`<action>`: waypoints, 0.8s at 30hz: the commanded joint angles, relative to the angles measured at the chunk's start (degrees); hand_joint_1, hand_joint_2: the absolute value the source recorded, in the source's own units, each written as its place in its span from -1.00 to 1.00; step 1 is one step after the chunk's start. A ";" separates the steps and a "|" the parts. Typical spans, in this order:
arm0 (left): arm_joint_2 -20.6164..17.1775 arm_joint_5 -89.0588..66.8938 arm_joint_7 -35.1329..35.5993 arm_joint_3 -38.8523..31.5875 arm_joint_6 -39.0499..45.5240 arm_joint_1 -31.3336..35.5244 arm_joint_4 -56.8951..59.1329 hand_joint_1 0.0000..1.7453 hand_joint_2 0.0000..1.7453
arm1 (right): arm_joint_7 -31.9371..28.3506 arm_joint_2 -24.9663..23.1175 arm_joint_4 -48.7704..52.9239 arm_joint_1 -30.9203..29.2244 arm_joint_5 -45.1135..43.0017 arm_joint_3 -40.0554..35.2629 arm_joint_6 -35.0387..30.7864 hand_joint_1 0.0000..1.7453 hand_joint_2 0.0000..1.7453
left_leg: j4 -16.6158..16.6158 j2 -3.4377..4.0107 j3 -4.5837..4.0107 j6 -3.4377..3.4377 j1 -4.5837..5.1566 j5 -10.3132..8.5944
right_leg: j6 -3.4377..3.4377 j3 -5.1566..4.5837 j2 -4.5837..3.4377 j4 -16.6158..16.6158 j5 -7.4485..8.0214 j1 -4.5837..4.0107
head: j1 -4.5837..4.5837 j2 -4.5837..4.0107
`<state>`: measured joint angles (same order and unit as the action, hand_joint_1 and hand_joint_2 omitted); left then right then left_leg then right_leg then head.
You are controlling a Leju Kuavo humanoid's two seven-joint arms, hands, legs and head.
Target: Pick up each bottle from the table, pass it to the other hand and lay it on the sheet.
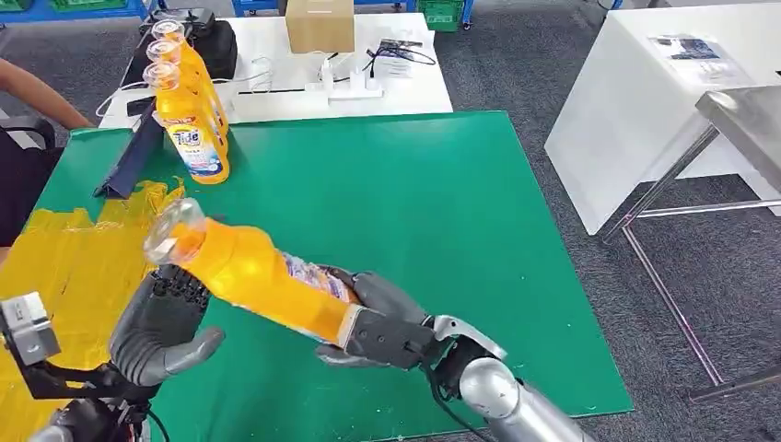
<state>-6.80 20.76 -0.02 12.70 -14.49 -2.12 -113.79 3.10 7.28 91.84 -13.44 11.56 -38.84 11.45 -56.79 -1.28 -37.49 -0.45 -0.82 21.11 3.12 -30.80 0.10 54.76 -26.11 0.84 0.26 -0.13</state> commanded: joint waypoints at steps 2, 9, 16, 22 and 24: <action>0.50 -2.27 -0.12 4.50 1.29 4.40 1.52 -1.00 1.00 | -1.18 -2.37 -9.92 -3.84 -2.10 -8.05 0.24 1.00 1.00 | 0.00 0.09 0.17 -0.01 -0.01 0.06 | -0.09 0.17 -0.02 -0.02 -0.04 -0.03 | 0.00 0.00; -0.69 -1.10 -0.04 5.98 0.38 3.53 0.86 -1.00 1.00 | -1.55 -1.94 -10.72 -3.61 -3.10 -7.85 0.03 1.00 1.00 | -0.02 0.10 0.23 -0.01 0.02 0.09 | -0.13 0.17 0.00 0.02 -0.09 -0.01 | 0.00 0.00; -0.90 -0.60 -0.02 6.12 0.05 3.47 0.77 -1.00 1.00 | -1.56 -1.93 -10.66 -3.57 -3.12 -7.78 0.00 1.00 1.00 | -0.04 0.14 0.23 0.00 0.02 0.11 | -0.14 0.20 -0.04 0.03 -0.10 -0.02 | 0.00 0.00; -3.08 -0.04 -0.57 8.18 -2.96 0.92 -0.85 -1.00 1.00 | -1.87 -1.63 -10.77 -2.60 -3.39 -6.67 -0.55 1.00 1.00 | -0.03 0.20 0.29 -0.01 0.03 0.15 | -0.14 0.28 -0.10 0.01 -0.11 -0.01 | 0.00 0.00; -3.08 -0.04 -0.57 8.18 -2.96 0.92 -0.85 -1.00 1.00 | -1.87 -1.63 -10.77 -2.60 -3.39 -6.67 -0.55 1.00 1.00 | 0.01 0.10 0.11 -0.01 0.01 0.05 | -0.07 0.11 -0.04 -0.02 -0.03 -0.01 | 0.00 0.00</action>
<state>-7.28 21.51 -0.37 16.98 -16.00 -0.44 -114.05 1.18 5.64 84.70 -14.75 8.33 -45.11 11.17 -56.79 -1.27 -37.49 -0.45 -0.81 21.11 3.12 -30.81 0.09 54.76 -26.11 0.85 0.26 -0.13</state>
